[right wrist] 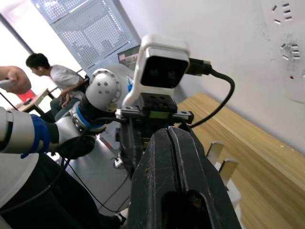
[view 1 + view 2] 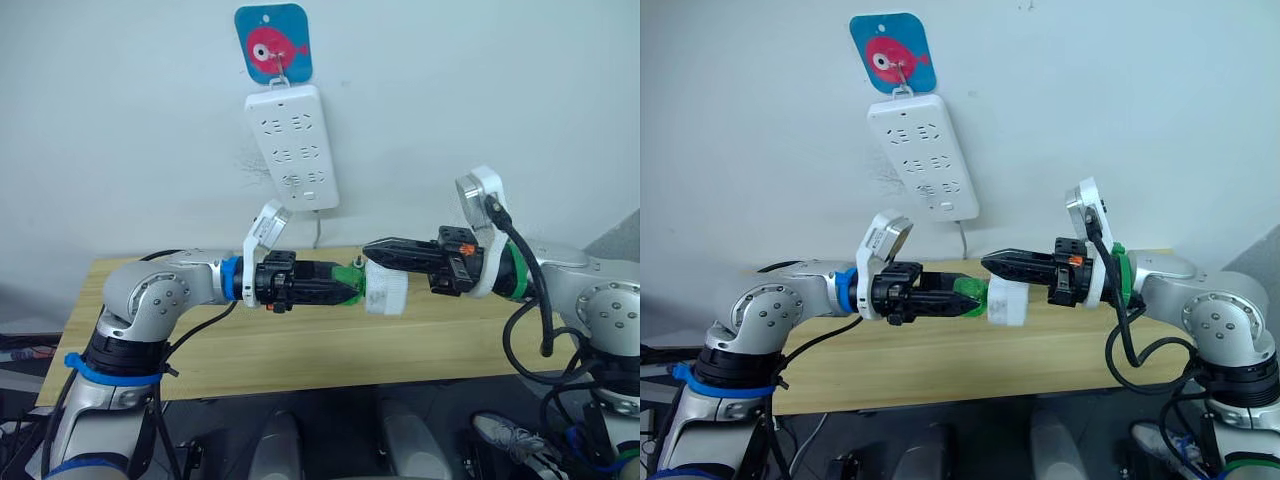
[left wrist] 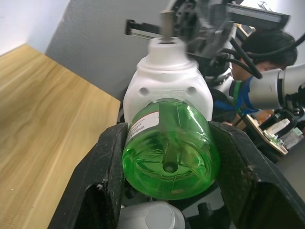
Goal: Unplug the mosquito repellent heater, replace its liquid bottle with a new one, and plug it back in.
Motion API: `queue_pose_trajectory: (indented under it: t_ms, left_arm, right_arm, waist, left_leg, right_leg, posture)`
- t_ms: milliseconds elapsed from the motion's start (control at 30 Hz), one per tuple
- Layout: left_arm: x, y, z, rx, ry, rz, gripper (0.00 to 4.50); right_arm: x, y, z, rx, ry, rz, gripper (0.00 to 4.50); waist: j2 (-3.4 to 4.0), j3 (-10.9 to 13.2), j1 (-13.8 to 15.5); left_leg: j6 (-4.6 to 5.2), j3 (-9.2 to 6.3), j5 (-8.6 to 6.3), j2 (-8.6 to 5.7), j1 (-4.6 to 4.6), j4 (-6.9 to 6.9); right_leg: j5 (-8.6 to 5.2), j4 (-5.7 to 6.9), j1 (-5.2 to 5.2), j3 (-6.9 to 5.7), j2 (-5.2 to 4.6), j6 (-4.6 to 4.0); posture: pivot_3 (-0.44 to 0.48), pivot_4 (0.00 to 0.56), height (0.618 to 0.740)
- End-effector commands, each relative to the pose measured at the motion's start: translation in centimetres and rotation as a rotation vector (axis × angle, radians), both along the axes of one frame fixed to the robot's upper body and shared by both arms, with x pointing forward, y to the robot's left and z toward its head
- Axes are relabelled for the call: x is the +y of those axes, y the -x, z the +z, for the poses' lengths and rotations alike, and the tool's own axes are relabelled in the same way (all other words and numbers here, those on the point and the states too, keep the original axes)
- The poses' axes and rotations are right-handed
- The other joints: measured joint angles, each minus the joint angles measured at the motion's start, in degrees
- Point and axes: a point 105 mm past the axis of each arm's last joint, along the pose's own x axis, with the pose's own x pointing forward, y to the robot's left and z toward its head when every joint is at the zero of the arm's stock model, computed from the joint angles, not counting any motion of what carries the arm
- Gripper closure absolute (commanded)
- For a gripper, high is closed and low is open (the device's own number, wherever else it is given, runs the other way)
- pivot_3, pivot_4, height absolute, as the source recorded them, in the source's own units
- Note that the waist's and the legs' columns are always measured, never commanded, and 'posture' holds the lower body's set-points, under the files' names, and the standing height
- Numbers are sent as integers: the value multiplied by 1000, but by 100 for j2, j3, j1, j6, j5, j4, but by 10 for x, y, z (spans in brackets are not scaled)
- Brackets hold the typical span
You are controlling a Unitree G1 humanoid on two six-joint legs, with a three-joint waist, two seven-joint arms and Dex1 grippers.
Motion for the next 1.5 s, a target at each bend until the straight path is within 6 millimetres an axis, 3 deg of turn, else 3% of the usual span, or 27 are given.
queue_pose_trajectory:
  t_ms: [33, 600, 800, 967, 1100, 1267, 1400, 1433, 1500]
  left_arm:
    - [-2, 12, 18, -34, 55, -81, 2201]
    - [-2, 18, 32, 18, 133, -105, 2201]
    - [-1, 20, 26, 26, 107, -98, 2202]
    - [6, 4, 19, -6, 93, 18, 2207]
    - [7, -11, 19, -104, 98, 125, 2207]
    - [0, -16, 16, -319, 74, 170, 2207]
    - [-2, -25, 14, -440, 75, 206, 2207]
    - [-4, -27, 16, -455, 91, 213, 2207]
    - [-7, -30, 22, -473, 126, 228, 2207]
  right_arm:
    - [1, 0, -2, -12, 26, 25, 4500]
    - [2, -8, -26, 71, 88, 60, 4500]
    - [0, -20, -13, 39, 18, -17, 4500]
    - [-28, -36, 14, 13, -86, -163, 4500]
    - [-51, -31, 15, 71, -143, -253, 3626]
    - [-74, -15, -10, 242, -177, -334, 1733]
    - [-86, -13, -30, 347, -175, -399, 259]
    - [-87, -13, -34, 389, -190, -408, 0]
    - [-84, -9, -42, 471, -218, -398, 0]
  waist:
    - [0, 0, -1]
    - [0, 0, 0]
    - [0, 0, -3]
    - [0, 0, 17]
    - [0, 0, 50]
    - [0, 0, 90]
    - [0, 0, 102]
    - [0, 0, 101]
    - [0, 0, 107]
  left_leg:
    - [0, 0, 0, 0, 0, 0]
    - [0, 0, 0, 0, 1, 1]
    - [0, -1, 0, 0, 0, 1]
    - [0, 0, 0, 0, 0, 1]
    - [0, 0, 0, -1, -1, 1]
    - [0, 3, 0, -1, -1, -2]
    - [1, 14, 0, -2, 2, 3]
    - [1, 15, 0, -1, 3, 4]
    - [1, 15, 0, 0, 5, 5]
  right_leg:
    - [0, 0, 0, 0, 0, 0]
    - [0, 0, 0, 1, 0, 0]
    - [0, 2, 0, 0, 0, 0]
    - [0, 2, 0, 0, -1, 0]
    - [0, 0, 1, 0, -2, 0]
    - [0, -2, 1, 4, -2, -1]
    - [1, 1, 1, 15, -1, -1]
    - [1, 3, 1, 16, 1, -1]
    - [1, 6, 2, 17, 3, -1]
  posture:
    - [-150, 201, 725]
    - [-141, 201, 725]
    - [-141, 201, 725]
    - [-140, 200, 725]
    - [-150, 200, 725]
    - [-160, 201, 725]
    - [-168, 199, 725]
    - [-166, 201, 725]
    - [-167, 201, 725]
